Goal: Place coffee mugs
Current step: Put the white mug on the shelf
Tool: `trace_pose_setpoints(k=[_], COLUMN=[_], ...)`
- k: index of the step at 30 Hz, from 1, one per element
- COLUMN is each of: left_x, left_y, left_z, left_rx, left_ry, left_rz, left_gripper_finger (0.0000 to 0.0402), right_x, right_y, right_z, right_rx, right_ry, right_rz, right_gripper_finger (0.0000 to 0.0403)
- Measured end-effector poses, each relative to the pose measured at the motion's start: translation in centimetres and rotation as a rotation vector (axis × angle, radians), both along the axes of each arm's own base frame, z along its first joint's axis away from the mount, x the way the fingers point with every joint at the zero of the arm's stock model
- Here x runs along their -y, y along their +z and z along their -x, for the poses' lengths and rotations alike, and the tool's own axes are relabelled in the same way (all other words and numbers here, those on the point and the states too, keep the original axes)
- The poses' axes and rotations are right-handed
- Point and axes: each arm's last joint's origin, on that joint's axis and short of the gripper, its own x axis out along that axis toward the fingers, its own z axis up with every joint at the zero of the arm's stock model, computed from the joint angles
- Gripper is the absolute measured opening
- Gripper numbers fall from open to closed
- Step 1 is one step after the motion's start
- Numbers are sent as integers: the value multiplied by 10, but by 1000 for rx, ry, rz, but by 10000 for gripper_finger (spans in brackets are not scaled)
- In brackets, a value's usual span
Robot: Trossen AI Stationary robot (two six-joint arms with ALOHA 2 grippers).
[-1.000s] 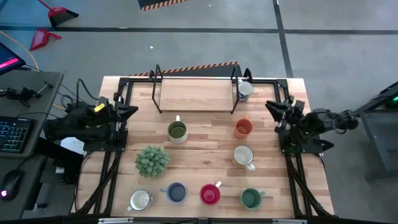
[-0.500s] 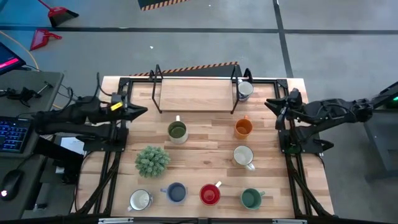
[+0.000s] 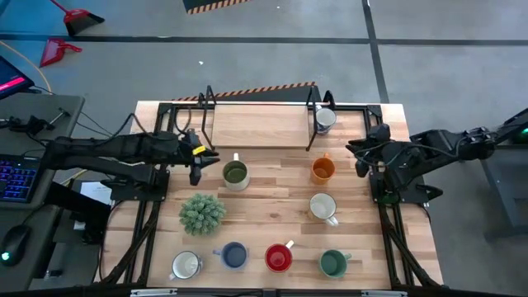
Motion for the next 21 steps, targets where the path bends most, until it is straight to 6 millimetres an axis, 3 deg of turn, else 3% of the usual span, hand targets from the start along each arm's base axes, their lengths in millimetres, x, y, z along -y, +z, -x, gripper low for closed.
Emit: trace_pose_setpoints(k=[8, 16, 21], left_x=[2, -1, -11], left_y=[-26, -63, -68], left_z=[-33, -63, -75], left_rx=[-161, -353, -472], left_ry=[3, 48, 136], left_rz=[93, 61, 83], left_gripper_finger=[122, 116, 116], right_x=[-1, 0, -1], right_y=[-4, -5, -5], right_z=[-2, -1, -1], right_rx=[-50, -64, -66], right_ry=[0, 1, 7], right_rz=[15, 18, 12], right_gripper_finger=[69, 69, 69])
